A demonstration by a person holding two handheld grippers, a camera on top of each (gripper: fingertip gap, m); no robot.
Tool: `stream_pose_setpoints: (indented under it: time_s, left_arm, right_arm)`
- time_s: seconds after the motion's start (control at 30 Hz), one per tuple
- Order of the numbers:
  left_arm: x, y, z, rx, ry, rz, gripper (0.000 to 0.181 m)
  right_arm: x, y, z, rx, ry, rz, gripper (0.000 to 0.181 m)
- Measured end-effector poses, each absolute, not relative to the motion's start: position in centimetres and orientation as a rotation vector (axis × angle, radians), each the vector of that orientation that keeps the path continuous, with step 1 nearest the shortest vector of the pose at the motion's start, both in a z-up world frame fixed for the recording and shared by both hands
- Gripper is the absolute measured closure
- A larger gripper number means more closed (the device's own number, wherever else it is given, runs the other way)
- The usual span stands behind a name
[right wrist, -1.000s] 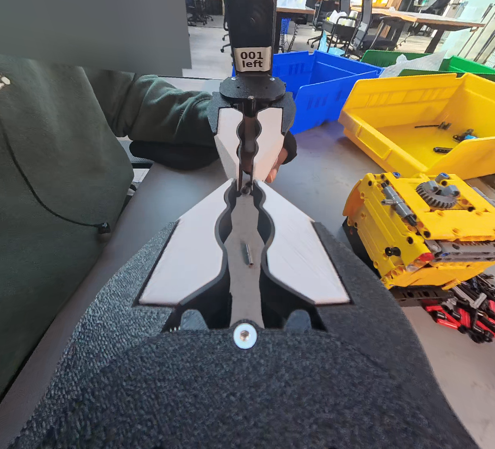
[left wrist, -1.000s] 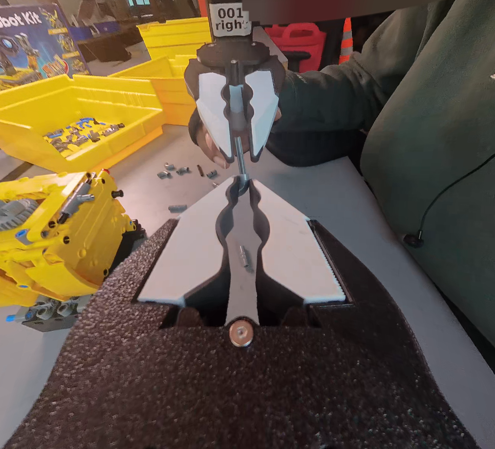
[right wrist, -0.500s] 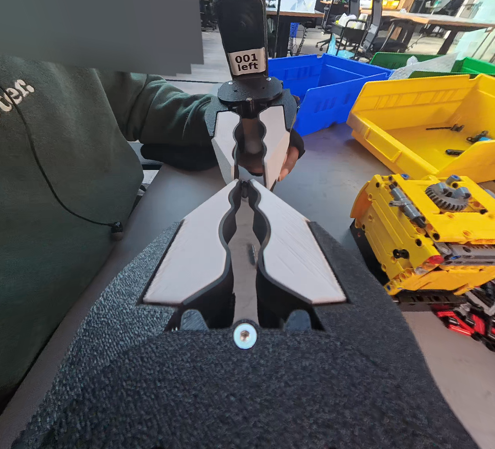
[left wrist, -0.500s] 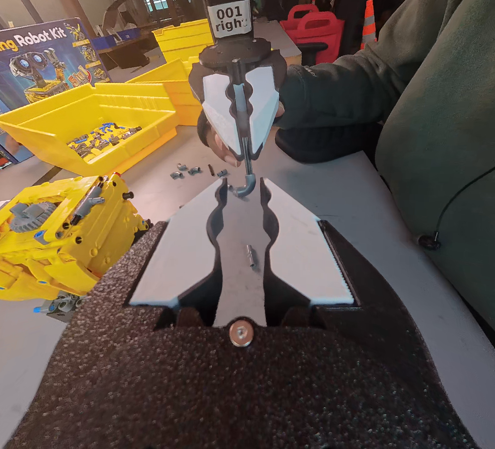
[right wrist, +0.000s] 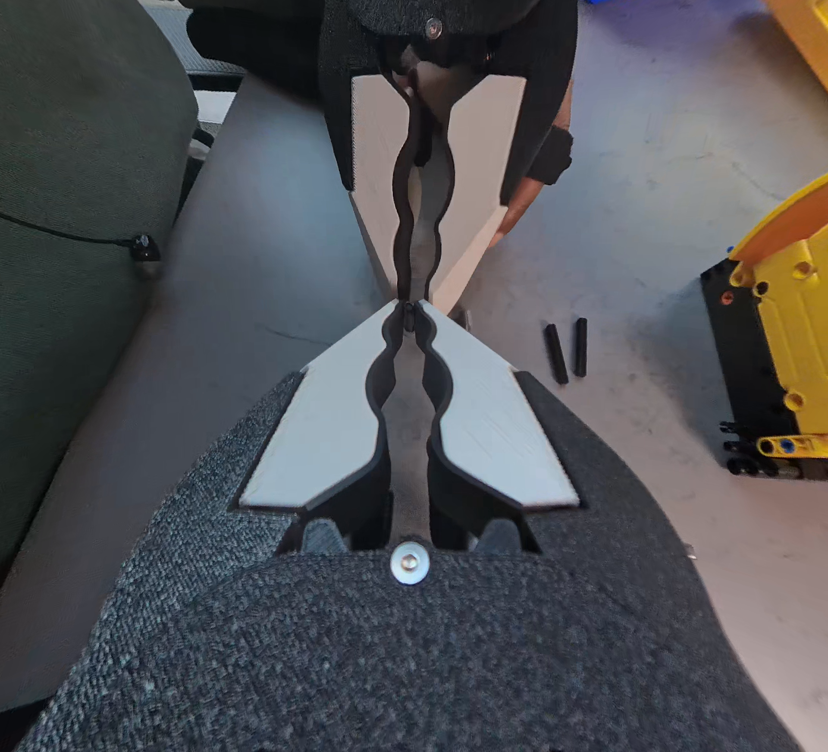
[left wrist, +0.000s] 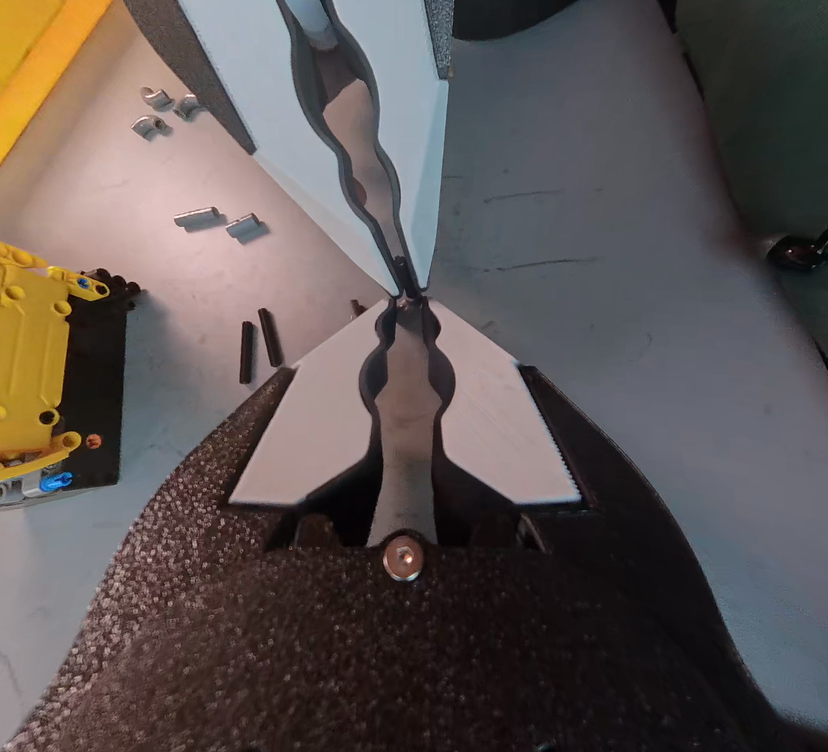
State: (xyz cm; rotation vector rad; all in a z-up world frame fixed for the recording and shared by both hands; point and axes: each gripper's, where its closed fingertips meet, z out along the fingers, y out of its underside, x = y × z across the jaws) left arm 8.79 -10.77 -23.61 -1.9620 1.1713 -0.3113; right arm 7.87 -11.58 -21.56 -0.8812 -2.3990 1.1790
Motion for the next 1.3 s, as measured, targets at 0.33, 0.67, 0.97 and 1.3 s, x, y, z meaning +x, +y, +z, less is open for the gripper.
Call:
stream_pose_setpoints:
  time_s: [0.33, 0.67, 0.97, 1.3]
  left_arm:
    - [9.02, -10.71, -23.98, -1.98, 1.19, -0.328, 0.173]
    - [8.84, -10.76, -24.08, -1.979, 1.207, -0.342, 0.173]
    - [8.81, -10.6, -23.99, -1.998, 1.179, -0.363, 0.174]
    - [8.87, -10.9, -23.96, -2.01, 1.173, -0.335, 0.174]
  right_arm:
    - [8.15, -11.82, -21.81, -0.836, -2.385, 1.157, 0.178]
    - [7.95, -12.11, -22.03, -0.809, -2.393, 1.167, 0.178]
    - [7.9, -11.75, -21.87, -0.845, -2.385, 1.2, 0.177]
    - [8.2, -11.41, -21.97, -0.875, -2.385, 1.228, 0.17]
